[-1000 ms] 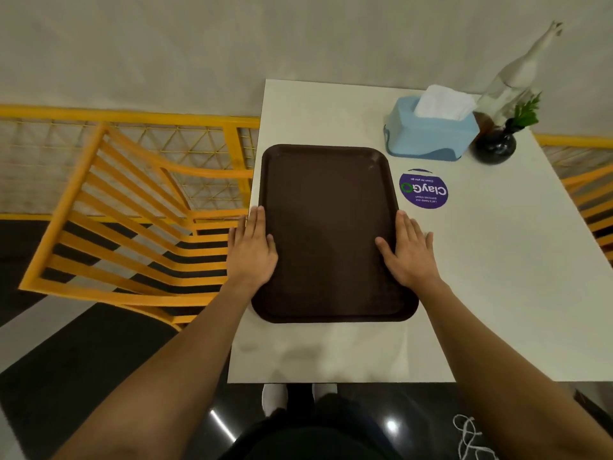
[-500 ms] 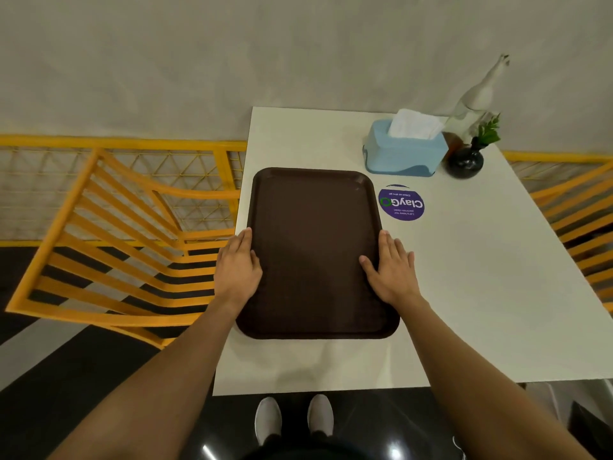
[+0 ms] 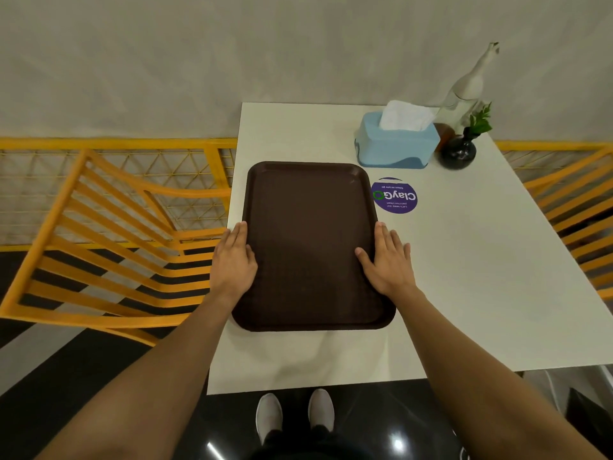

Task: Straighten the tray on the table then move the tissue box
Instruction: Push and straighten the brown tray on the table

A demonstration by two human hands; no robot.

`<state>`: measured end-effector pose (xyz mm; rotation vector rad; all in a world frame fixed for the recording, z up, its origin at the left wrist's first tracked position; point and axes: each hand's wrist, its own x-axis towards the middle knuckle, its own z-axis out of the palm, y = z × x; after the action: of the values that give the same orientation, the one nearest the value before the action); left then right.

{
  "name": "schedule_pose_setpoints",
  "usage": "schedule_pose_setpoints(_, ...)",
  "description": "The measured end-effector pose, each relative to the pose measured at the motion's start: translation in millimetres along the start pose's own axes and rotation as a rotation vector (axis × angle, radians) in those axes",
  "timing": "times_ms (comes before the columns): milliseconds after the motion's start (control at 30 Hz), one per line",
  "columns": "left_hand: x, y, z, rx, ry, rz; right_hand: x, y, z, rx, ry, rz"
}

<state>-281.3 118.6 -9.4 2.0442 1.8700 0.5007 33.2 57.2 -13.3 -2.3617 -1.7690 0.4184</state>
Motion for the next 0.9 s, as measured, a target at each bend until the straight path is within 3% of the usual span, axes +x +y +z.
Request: schedule_pose_setpoints(900,-5,-8,-5,-0.148,-0.01,-0.055,7,-4,9,-0.026,0.007,-0.006)
